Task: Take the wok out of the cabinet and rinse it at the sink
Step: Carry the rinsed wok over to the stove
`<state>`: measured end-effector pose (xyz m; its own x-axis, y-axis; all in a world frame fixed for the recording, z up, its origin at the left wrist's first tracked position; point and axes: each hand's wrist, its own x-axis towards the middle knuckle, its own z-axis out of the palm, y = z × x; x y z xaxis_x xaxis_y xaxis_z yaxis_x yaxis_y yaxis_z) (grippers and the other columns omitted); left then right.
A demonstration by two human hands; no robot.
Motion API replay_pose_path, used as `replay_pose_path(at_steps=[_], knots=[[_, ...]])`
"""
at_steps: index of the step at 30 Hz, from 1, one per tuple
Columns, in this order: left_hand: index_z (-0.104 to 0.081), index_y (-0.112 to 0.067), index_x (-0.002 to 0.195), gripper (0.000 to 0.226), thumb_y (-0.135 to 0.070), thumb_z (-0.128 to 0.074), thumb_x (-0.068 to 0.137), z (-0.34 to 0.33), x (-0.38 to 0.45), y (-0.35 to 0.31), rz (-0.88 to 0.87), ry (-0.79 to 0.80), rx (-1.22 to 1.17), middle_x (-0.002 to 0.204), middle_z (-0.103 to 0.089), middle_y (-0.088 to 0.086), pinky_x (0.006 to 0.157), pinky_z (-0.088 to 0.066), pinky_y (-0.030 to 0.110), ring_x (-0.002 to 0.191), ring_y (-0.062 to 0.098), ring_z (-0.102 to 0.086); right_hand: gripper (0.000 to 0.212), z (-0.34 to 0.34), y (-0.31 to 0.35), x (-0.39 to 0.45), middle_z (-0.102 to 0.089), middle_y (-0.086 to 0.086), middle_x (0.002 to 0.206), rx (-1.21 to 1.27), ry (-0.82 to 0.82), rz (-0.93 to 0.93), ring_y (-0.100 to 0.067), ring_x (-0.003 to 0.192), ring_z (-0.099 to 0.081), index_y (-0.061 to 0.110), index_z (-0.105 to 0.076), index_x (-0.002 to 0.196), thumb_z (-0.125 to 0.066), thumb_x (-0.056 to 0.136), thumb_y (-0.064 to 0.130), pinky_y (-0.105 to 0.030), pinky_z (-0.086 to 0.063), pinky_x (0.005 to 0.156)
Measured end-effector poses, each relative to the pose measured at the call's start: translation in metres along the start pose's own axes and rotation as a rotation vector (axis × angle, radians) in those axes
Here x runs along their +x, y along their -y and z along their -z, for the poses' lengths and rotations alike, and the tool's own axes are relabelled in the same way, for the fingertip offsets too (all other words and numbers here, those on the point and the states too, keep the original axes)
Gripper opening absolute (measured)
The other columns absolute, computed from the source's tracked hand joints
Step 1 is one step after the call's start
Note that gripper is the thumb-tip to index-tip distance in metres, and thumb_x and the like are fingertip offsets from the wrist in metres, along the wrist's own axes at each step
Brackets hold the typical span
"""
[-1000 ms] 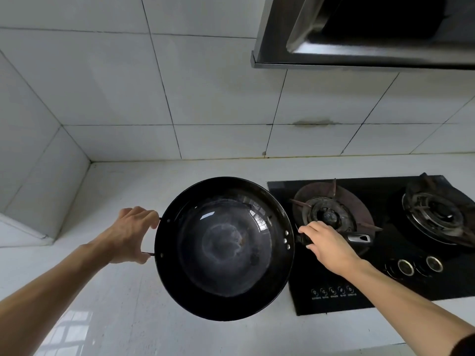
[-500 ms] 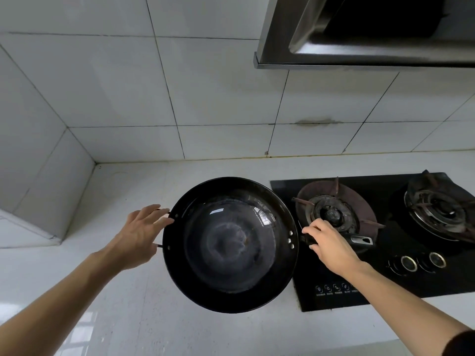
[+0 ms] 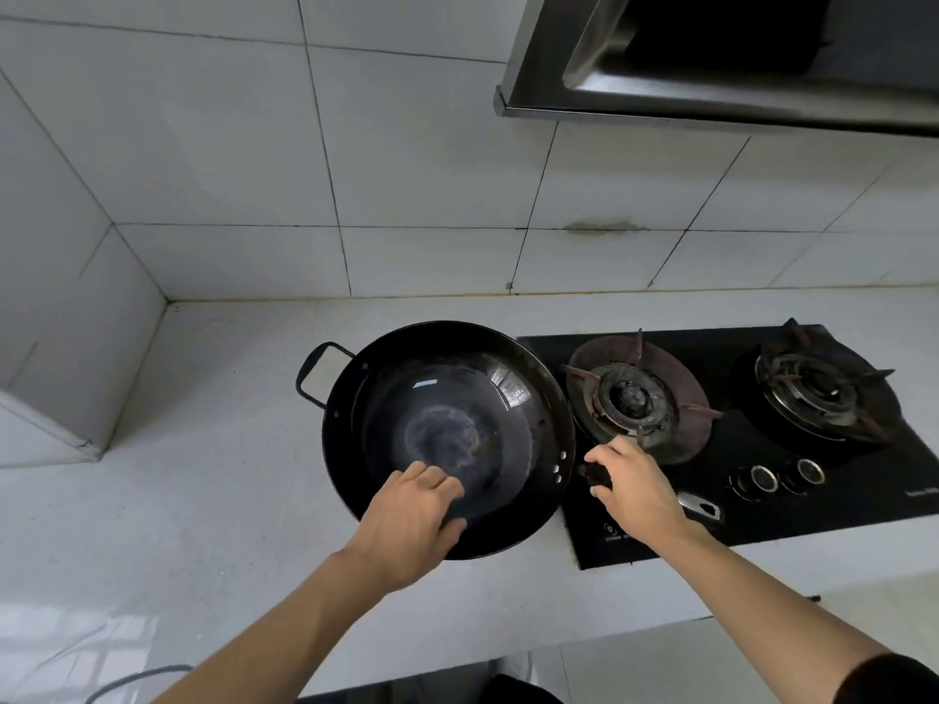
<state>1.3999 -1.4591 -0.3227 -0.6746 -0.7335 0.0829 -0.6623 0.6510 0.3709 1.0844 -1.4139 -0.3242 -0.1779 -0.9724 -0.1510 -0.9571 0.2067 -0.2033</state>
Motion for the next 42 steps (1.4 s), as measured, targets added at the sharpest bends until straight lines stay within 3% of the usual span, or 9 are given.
replay_pose_path(at_steps=[4, 9, 14, 20, 24, 28, 33, 39, 42], knots=[[-0.06, -0.028, 0.109, 0.026, -0.043, -0.052, 0.09, -0.013, -0.008, -0.021, 0.01, -0.019, -0.027, 0.103, -0.061, -0.01, 0.081, -0.043, 0.027, 0.094, 0.015, -0.053, 0.038, -0.009, 0.009, -0.025, -0.049, 0.007, 0.108, 0.037, 0.016, -0.013, -0.018, 0.103, -0.056, 0.024, -0.059, 0.116, -0.074, 0.081, 0.026, -0.033, -0.05, 0.083], [-0.062, -0.024, 0.097, 0.012, -0.025, -0.051, 0.093, -0.017, -0.013, -0.036, 0.098, -0.021, 0.004, 0.09, -0.063, -0.007, 0.076, -0.046, 0.027, 0.084, 0.016, -0.057, 0.04, -0.02, 0.022, -0.05, -0.047, 0.007, 0.106, 0.098, 0.048, 0.017, -0.015, 0.102, -0.058, 0.022, -0.057, 0.115, -0.074, 0.08, 0.034, -0.033, -0.052, 0.077], [-0.064, -0.024, 0.071, 0.013, -0.018, -0.075, 0.074, -0.024, -0.021, -0.043, 0.225, 0.022, 0.182, 0.066, -0.059, -0.007, 0.057, -0.045, 0.027, 0.062, 0.015, -0.053, 0.042, -0.025, 0.036, -0.073, -0.046, 0.007, 0.106, 0.164, 0.061, 0.073, -0.014, 0.093, -0.058, 0.023, -0.055, 0.116, -0.071, 0.082, 0.042, -0.03, -0.049, 0.075], [-0.072, -0.02, 0.101, 0.028, -0.025, -0.08, 0.074, -0.025, -0.034, -0.059, 0.35, -0.013, 0.285, 0.099, -0.068, -0.004, 0.08, -0.054, 0.032, 0.088, 0.018, -0.061, 0.054, -0.035, 0.035, -0.105, -0.044, 0.014, 0.117, 0.44, 0.097, 0.147, -0.007, 0.109, -0.051, 0.025, -0.049, 0.132, -0.069, 0.084, 0.04, -0.026, -0.046, 0.093], [-0.065, -0.02, 0.119, 0.035, -0.024, -0.069, 0.085, -0.024, -0.035, -0.071, 0.419, 0.016, 0.279, 0.119, -0.065, -0.001, 0.093, -0.051, 0.034, 0.105, 0.021, -0.059, 0.053, -0.04, 0.04, -0.115, -0.046, 0.012, 0.113, 0.526, 0.108, 0.174, -0.004, 0.097, -0.049, 0.022, -0.052, 0.129, -0.069, 0.081, 0.038, -0.021, -0.046, 0.086], [-0.054, -0.021, 0.134, 0.043, -0.026, -0.06, 0.092, -0.021, -0.036, -0.075, 0.446, 0.039, 0.261, 0.136, -0.054, 0.001, 0.101, -0.045, 0.034, 0.123, 0.022, -0.05, 0.05, -0.039, 0.052, -0.12, -0.046, 0.01, 0.114, 0.565, 0.085, 0.159, -0.006, 0.099, -0.048, 0.021, -0.052, 0.127, -0.07, 0.083, 0.034, -0.018, -0.042, 0.085], [-0.046, -0.023, 0.14, 0.045, -0.029, -0.055, 0.096, -0.015, -0.039, -0.079, 0.47, 0.069, 0.241, 0.143, -0.046, -0.002, 0.105, -0.043, 0.031, 0.13, 0.02, -0.044, 0.039, -0.033, 0.062, -0.123, -0.047, 0.009, 0.106, 0.528, 0.069, 0.147, -0.007, 0.094, -0.044, 0.018, -0.056, 0.118, -0.068, 0.085, 0.034, -0.017, -0.034, 0.077], [-0.043, -0.025, 0.143, 0.047, -0.029, -0.053, 0.097, -0.01, -0.044, -0.074, 0.467, 0.068, 0.202, 0.148, -0.043, -0.003, 0.106, -0.042, 0.031, 0.133, 0.019, -0.043, 0.034, -0.029, 0.073, -0.12, -0.051, 0.008, 0.104, 0.483, 0.082, 0.114, -0.009, 0.094, -0.05, 0.02, -0.056, 0.113, -0.07, 0.084, 0.033, -0.021, -0.045, 0.081], [-0.04, -0.026, 0.145, 0.049, -0.029, -0.052, 0.098, -0.008, -0.048, -0.07, 0.466, 0.075, 0.182, 0.152, -0.038, -0.004, 0.109, -0.038, 0.031, 0.136, 0.019, -0.039, 0.031, -0.028, 0.081, -0.12, -0.051, 0.007, 0.1, 0.483, 0.088, 0.102, -0.007, 0.091, -0.05, 0.022, -0.054, 0.106, -0.072, 0.082, 0.03, -0.016, -0.043, 0.073]])
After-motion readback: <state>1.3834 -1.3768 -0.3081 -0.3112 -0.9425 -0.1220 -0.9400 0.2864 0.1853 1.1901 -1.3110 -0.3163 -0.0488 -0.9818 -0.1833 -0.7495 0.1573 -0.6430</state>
